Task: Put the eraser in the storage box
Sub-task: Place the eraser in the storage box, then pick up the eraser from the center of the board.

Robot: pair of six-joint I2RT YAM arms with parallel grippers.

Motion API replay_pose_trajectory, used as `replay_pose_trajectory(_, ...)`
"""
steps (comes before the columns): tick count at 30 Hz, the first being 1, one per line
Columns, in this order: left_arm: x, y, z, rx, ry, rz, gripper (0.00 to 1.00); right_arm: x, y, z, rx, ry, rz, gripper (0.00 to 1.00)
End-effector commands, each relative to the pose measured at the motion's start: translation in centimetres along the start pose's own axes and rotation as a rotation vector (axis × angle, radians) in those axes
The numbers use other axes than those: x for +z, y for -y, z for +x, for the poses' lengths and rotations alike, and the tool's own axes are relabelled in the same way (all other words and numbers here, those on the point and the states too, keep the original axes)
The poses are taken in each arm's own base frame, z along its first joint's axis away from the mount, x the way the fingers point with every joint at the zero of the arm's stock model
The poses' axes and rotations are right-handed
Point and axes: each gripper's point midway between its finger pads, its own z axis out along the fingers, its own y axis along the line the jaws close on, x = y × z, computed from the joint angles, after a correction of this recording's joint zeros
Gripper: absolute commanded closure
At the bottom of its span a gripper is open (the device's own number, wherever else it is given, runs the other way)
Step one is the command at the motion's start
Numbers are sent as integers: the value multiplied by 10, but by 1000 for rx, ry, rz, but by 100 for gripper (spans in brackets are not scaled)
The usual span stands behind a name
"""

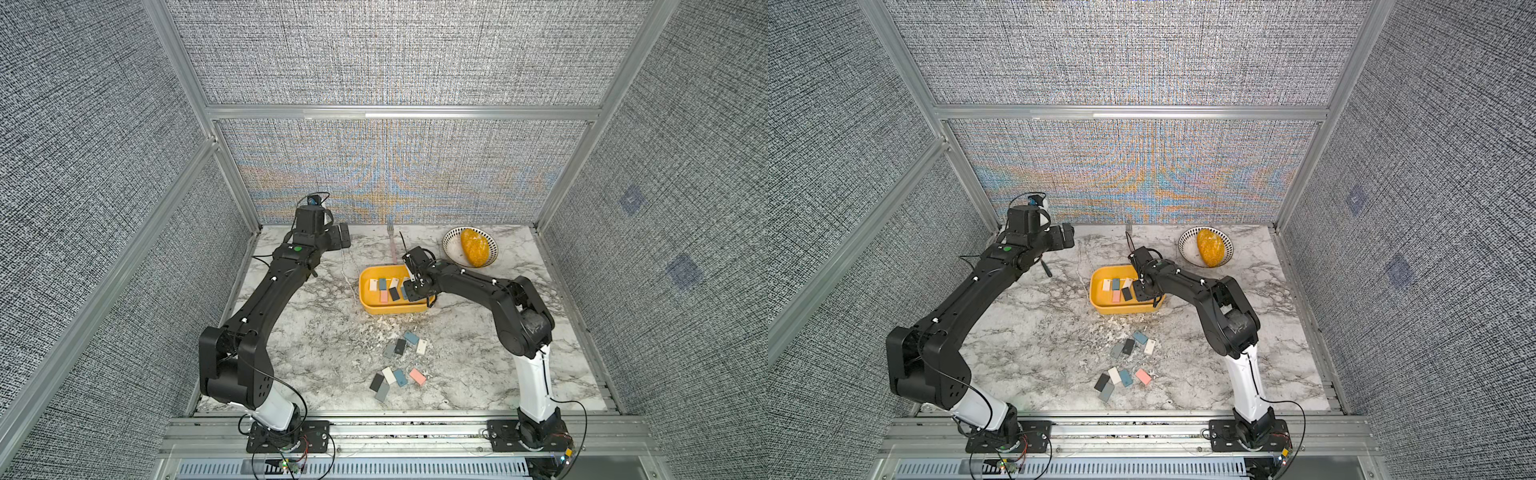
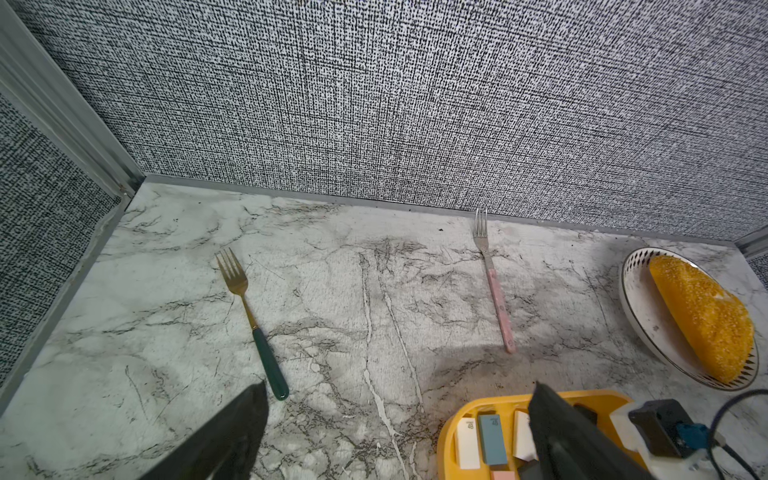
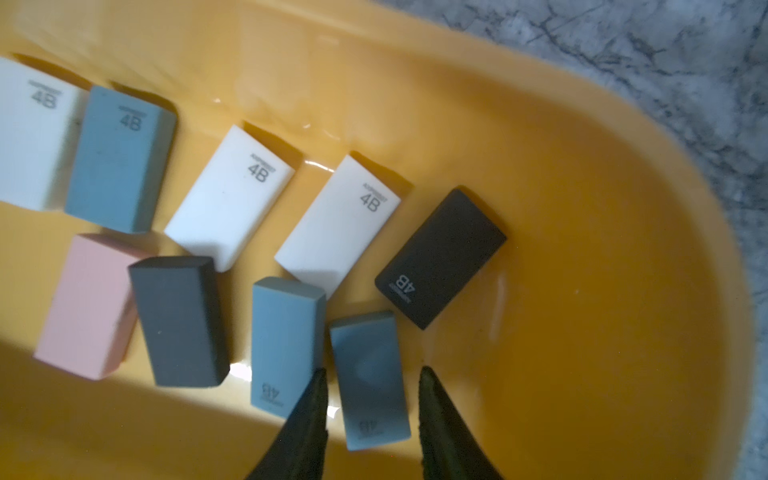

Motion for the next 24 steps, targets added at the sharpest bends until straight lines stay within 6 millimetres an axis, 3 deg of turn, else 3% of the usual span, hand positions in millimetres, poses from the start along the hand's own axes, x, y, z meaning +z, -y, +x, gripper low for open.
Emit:
replay_pose_trajectory(1,0,1,-6,5,20,6,0,-9,-2,-11,9,35,-12,57)
replay_pose_trajectory(10,0,3,-6,2,18,15,0,-25,-2,-22,14,77,-16,51)
replay_pose_trajectory(16,-2,3,-8,-1,23,16,0,-58,-3,-31,-8,147,-25,49)
replay_pose_trajectory(19,-4,3,-9,-1,25,15,0,-77,-11,-26,-65,172,-49,47)
replay_pose_trajectory(24,-8,2,-10,0,33,10,0,-103,-28,2,-166,173,-91,45)
